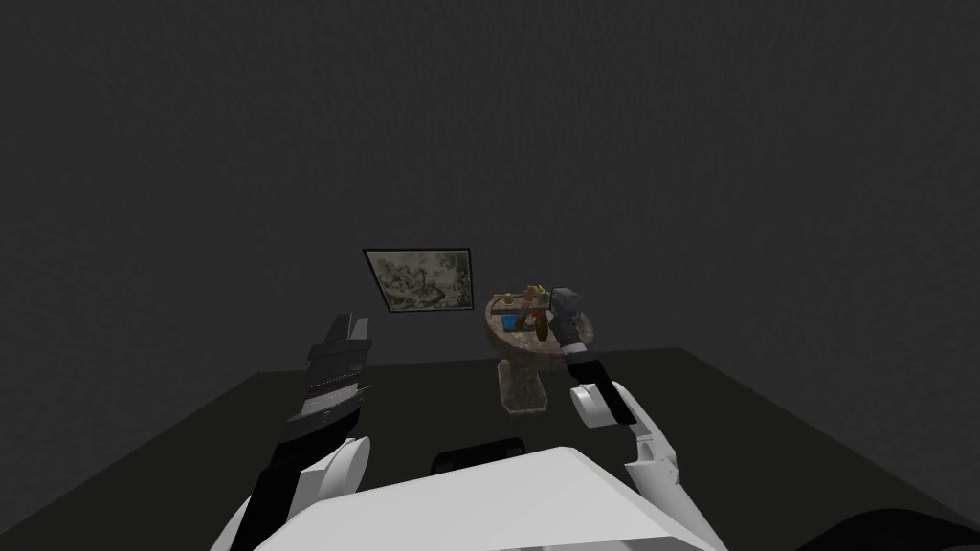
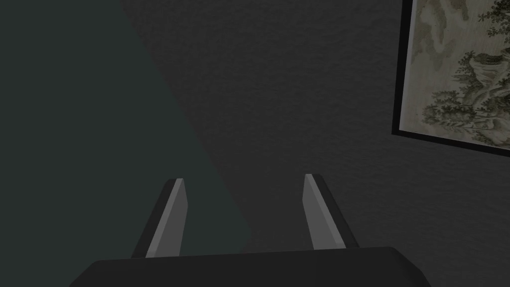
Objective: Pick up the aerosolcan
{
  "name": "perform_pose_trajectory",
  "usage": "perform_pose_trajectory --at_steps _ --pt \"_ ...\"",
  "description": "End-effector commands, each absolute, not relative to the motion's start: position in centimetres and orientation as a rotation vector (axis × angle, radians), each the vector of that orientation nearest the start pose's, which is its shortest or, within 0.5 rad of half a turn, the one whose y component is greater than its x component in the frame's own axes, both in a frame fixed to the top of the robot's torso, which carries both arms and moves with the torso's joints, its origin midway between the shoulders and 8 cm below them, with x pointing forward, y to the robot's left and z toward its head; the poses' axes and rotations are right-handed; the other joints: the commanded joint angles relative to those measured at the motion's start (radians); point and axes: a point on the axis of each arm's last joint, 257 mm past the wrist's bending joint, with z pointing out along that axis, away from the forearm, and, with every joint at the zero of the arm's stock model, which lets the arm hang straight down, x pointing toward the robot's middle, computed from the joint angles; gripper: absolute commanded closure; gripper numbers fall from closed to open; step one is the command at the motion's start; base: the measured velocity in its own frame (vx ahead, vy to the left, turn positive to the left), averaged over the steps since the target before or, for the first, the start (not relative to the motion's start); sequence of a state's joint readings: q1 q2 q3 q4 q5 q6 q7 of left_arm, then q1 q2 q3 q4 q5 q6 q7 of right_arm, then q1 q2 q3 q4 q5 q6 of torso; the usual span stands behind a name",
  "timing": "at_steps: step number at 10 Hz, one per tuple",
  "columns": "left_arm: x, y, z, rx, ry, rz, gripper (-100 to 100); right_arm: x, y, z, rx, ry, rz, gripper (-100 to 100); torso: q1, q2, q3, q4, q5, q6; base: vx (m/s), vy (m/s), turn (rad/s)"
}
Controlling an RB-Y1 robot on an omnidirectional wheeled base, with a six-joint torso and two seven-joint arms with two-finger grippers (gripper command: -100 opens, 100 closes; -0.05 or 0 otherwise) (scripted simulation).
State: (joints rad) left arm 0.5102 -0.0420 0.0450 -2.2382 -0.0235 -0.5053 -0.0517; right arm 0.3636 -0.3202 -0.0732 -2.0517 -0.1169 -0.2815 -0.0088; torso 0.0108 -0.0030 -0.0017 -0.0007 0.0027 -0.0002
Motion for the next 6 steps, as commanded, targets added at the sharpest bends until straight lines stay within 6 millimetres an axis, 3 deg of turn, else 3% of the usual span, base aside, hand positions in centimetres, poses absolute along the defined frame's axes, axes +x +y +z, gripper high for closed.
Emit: perform_pose_trajectory --at_steps 1,2,6 --pt "34.7 29.9 0.4 -0.685 0.633 -1.179 0 42.9 -32.2 -7.6 0.756 1.017 1.178 -100 0.0 0.0 0.0 0.0 0.0 0.0 0.03 0.104 -0.028" --pt "34.7 29.9 0.4 -0.685 0.633 -1.179 0 43.6 -33.0 -9.0 0.765 1.057 1.142 -100 -0.004 0.0 0.0 0.0 -0.001 0.0 0.035 0.111 -0.03" --pt "34.7 29.9 0.4 -0.685 0.633 -1.179 0 45.6 -35.9 -13.1 0.782 1.185 1.014 -100 0.001 0.0 0.0 0.0 0.0 0.0 0.035 0.197 -0.033"
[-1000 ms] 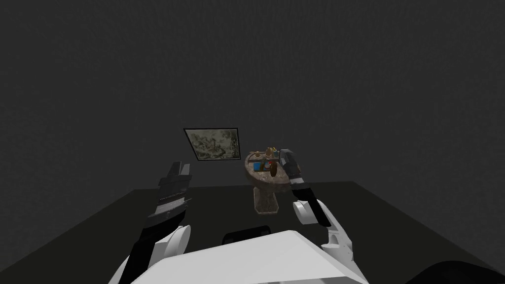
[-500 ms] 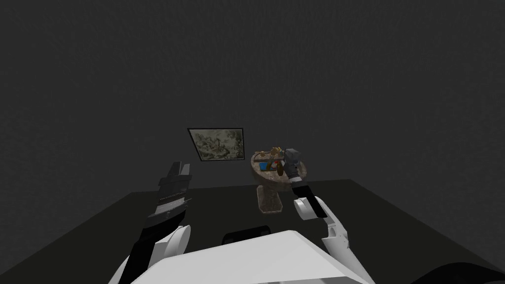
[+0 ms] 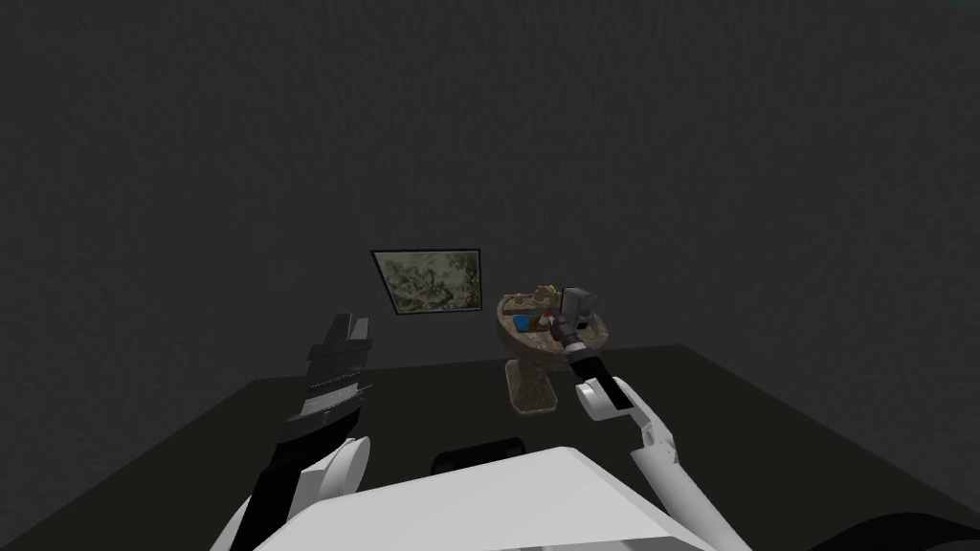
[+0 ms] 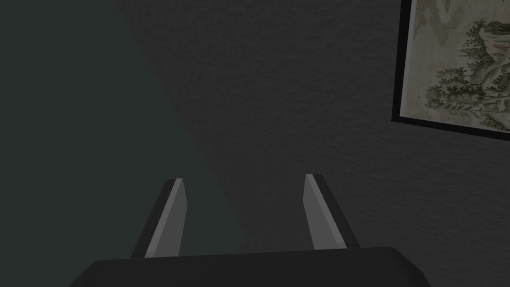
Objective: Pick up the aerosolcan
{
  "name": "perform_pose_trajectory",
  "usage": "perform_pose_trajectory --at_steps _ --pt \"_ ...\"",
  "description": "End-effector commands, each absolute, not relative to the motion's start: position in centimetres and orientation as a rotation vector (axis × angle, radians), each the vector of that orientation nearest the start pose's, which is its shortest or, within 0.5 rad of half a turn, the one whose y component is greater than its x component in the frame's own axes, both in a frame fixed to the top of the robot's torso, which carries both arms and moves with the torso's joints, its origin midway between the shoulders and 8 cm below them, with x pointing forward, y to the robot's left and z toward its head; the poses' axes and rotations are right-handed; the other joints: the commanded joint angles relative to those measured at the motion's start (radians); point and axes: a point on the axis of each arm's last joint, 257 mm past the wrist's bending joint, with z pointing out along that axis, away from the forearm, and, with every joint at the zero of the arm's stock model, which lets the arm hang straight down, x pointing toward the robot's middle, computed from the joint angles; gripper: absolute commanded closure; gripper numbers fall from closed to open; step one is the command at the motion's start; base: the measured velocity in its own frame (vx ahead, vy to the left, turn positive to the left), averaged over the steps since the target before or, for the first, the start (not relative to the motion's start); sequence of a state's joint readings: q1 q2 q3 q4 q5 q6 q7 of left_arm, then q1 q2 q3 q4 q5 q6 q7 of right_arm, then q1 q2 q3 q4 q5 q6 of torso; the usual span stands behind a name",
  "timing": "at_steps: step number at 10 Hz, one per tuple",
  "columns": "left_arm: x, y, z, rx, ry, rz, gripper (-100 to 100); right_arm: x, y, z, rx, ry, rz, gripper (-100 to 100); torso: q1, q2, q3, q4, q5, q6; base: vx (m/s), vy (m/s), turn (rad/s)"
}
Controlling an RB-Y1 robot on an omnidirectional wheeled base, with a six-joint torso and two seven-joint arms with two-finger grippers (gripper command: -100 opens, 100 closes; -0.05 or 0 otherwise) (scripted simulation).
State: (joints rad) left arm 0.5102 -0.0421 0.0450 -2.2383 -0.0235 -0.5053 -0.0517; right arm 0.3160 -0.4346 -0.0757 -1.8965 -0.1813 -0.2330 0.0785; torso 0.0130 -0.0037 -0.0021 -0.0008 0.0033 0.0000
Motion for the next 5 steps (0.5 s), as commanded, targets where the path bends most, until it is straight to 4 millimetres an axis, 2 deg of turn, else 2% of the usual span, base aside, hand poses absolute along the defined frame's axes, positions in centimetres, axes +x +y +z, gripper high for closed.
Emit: perform_pose_trajectory --at_steps 1,2,5 --pt "34.7 29.9 0.4 -0.685 0.633 -1.179 0 45.6 -36.2 -13.5 0.79 1.191 1.008 -100 0.0 0.0 0.0 0.0 0.0 0.0 0.019 0.149 -0.022" --pt "34.7 29.9 0.4 -0.685 0.633 -1.179 0 46.1 -37.0 -14.2 0.781 1.228 0.968 -100 -0.003 0.001 0.0 0.0 -0.001 0.0 0.023 0.171 0.002" --pt "34.7 29.9 0.4 -0.685 0.633 -1.179 0 46.6 -38.9 -16.8 0.803 1.287 0.897 -100 -0.005 -0.001 0.0 0.0 -0.001 0.0 0.032 0.13 -0.008"
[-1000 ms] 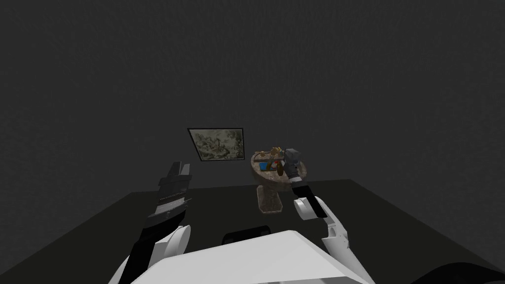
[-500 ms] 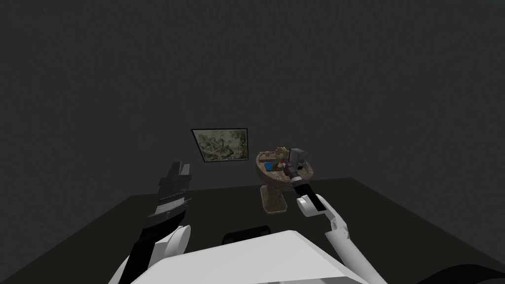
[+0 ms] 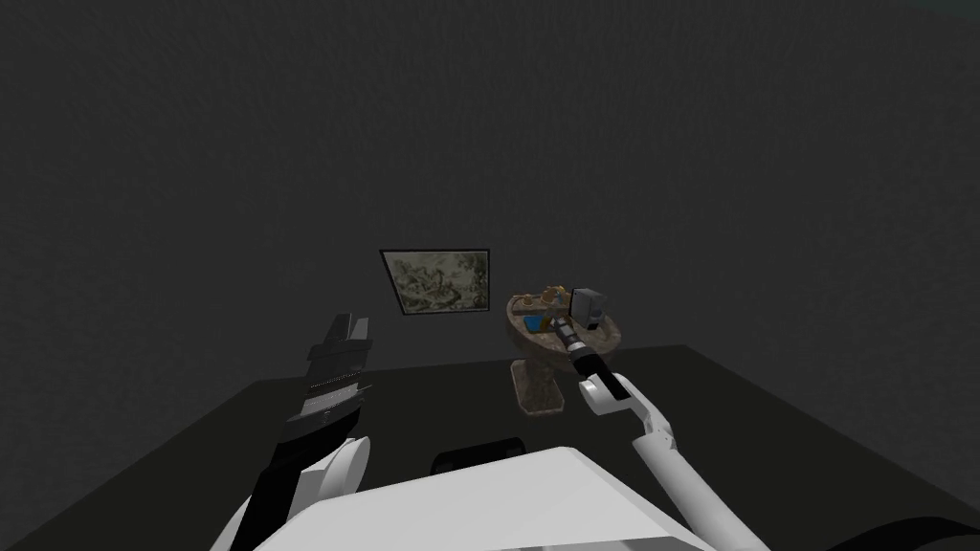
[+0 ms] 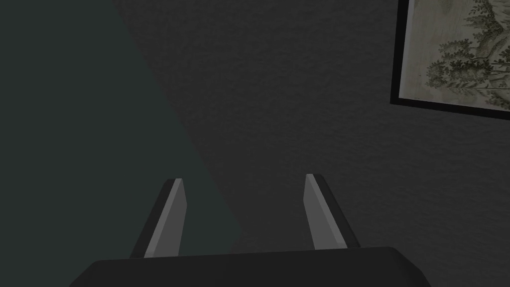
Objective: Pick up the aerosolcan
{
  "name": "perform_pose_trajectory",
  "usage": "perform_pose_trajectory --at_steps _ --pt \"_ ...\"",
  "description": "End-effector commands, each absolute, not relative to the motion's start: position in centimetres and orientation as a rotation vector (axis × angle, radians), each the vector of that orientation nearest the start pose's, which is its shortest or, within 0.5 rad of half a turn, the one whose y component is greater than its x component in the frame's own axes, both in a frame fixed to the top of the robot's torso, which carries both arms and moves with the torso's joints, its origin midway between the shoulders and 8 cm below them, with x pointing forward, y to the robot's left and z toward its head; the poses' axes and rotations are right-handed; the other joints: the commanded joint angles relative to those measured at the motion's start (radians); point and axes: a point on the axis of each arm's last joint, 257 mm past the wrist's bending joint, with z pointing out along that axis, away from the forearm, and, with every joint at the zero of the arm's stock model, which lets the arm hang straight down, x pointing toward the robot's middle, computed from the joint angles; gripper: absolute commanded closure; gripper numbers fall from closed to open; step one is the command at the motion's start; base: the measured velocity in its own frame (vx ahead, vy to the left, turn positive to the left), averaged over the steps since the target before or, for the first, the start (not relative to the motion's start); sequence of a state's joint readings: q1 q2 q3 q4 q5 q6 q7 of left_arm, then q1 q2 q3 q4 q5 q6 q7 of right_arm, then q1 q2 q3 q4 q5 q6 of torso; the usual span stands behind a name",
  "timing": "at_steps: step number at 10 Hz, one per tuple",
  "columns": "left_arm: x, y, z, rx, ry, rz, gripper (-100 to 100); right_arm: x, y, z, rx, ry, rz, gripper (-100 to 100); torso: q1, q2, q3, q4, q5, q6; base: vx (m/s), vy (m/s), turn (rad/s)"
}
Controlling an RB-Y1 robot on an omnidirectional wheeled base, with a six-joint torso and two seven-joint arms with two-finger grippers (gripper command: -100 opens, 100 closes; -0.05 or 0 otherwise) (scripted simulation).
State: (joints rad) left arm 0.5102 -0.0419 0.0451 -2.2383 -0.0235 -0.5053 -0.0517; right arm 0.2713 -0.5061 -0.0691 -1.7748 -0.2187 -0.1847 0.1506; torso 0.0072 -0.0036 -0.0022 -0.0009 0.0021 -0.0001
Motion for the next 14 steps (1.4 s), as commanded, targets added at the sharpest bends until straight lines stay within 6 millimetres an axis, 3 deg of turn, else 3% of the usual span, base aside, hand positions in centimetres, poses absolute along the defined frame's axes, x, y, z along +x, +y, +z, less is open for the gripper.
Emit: perform_pose_trajectory --at_steps 1,6,9,10,12,13,14 --pt "34.7 29.9 0.4 -0.685 0.633 -1.179 0 46.9 -40.3 -17.9 0.8 1.332 0.842 -100 0.0 0.0 0.0 0.0 0.0 0.0 0.024 0.147 0.007" --pt "34.7 29.9 0.4 -0.685 0.633 -1.179 0 47.0 -44.1 -21.4 0.814 1.436 0.701 -100 0.002 0.001 0.001 0.0 0.0 0.0 0.021 0.135 0.002" --pt "34.7 29.9 0.4 -0.685 0.633 -1.179 0 46.6 -49.4 -24.7 0.806 1.565 0.505 -100 0.004 -0.002 -0.001 0.0 0.001 0.0 0.056 0.187 0.033" --pt "34.7 29.9 0.4 -0.685 0.633 -1.179 0 46.3 -50.4 -25.2 0.81 1.577 0.479 -100 0.005 -0.002 -0.001 0.0 0.001 0.0 0.057 0.145 0.007" --pt "34.7 29.9 0.4 -0.685 0.633 -1.179 0 45.6 -54.3 -26.5 0.792 1.656 0.339 -100 0.0 -0.001 -0.001 0.0 0.0 0.0 0.058 0.143 0.047" --pt "34.7 29.9 0.4 -0.685 0.633 -1.179 0 45.3 -55.0 -26.9 0.801 1.662 0.323 -100 0.002 -0.002 -0.001 0.0 0.001 0.0 0.069 0.129 0.021" --pt "34.7 29.9 0.4 -0.685 0.633 -1.179 0 44.6 -57.2 -27.5 0.793 1.7 0.248 -100 0.0 -0.002 -0.001 0.0 0.0 0.0 0.069 0.122 0.049"
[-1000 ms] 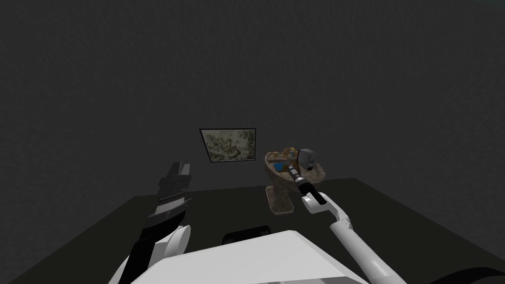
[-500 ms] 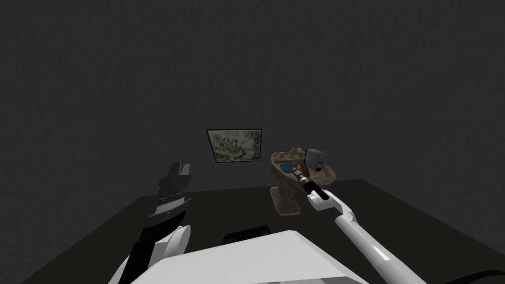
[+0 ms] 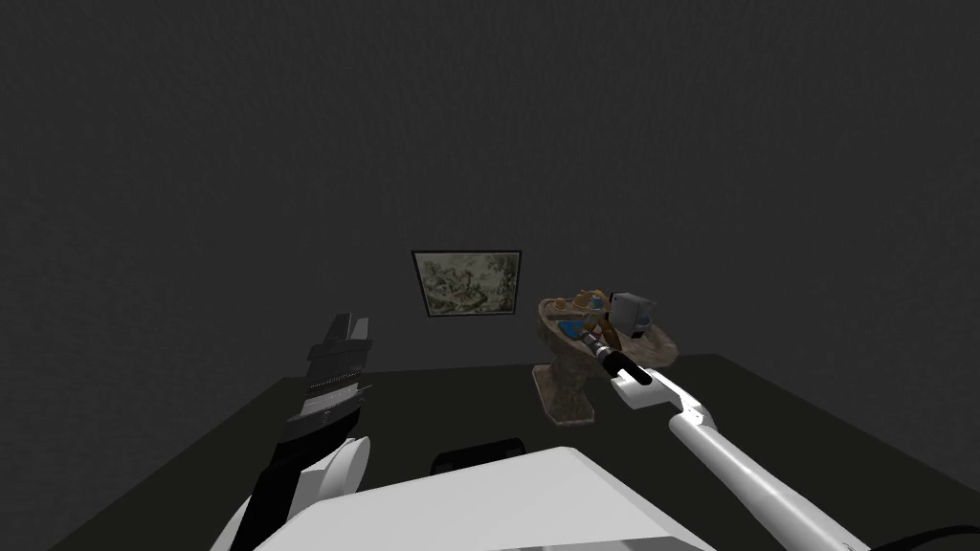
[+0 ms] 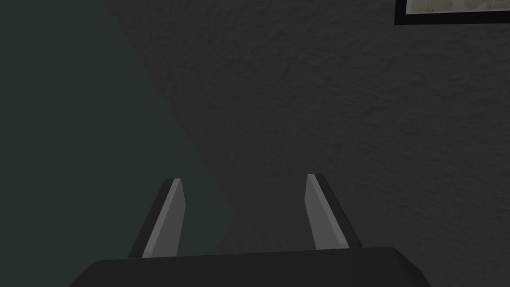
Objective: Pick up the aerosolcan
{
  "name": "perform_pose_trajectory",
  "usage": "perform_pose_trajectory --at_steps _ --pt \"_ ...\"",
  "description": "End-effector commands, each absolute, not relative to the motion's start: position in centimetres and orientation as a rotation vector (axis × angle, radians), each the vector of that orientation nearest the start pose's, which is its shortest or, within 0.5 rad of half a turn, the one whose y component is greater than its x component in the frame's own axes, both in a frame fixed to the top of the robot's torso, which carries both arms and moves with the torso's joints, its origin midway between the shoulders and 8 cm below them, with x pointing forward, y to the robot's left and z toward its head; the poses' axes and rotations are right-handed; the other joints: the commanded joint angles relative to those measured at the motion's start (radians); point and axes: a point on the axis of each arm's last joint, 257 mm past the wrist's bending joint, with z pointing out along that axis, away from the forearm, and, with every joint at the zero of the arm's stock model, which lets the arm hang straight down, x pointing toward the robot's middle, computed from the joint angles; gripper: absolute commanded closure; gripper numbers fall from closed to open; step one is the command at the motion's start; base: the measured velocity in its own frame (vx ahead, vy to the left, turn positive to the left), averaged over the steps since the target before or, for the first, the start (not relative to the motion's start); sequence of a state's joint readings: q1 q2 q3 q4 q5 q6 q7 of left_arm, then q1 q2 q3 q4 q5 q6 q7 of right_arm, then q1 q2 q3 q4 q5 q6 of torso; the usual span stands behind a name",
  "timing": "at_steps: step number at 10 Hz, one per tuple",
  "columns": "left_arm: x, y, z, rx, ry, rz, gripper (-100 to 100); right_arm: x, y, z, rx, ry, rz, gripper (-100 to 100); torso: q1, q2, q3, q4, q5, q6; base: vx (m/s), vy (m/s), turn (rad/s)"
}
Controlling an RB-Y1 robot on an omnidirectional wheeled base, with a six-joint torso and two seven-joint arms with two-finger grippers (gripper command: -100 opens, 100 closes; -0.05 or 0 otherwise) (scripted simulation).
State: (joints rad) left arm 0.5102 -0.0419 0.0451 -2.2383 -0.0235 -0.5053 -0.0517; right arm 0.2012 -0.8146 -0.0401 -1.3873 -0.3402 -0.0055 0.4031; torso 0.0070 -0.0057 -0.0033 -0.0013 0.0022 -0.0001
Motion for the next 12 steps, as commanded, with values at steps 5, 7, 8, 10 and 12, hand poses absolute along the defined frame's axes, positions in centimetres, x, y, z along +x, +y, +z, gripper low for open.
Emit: perform_pose_trajectory --at_steps 5,7,8,10,12 --pt "34.7 29.9 0.4 -0.685 0.633 -1.179 0 41.8 -64.3 -28.6 0.779 1.804 0.012 -100 -0.002 0.001 0.001 0.0 -0.001 0.0 0.048 0.083 0.041" --pt "34.7 29.9 0.4 -0.685 0.633 -1.179 0 40.8 -66.4 -28.6 0.771 1.832 -0.06 -100 -0.002 0.001 0.001 0.0 0.0 0.0 0.057 0.089 0.051" --pt "34.7 29.9 0.4 -0.685 0.633 -1.179 0 39.7 -68.5 -28.5 0.766 1.858 -0.132 -100 -0.003 0.001 0.001 0.0 -0.001 0.0 0.055 0.061 0.055" --pt "34.7 29.9 0.4 -0.685 0.633 -1.179 0 38.7 -70.4 -28.3 0.759 1.88 -0.198 -100 -0.004 0.001 0.0 0.0 -0.001 0.0 0.056 0.057 0.044" --pt "34.7 29.9 0.4 -0.685 0.633 -1.179 0 36.8 -73.7 -27.6 0.747 1.916 -0.315 -100 -0.005 0.002 0.001 0.0 -0.001 0.0 0.049 0.04 0.063"
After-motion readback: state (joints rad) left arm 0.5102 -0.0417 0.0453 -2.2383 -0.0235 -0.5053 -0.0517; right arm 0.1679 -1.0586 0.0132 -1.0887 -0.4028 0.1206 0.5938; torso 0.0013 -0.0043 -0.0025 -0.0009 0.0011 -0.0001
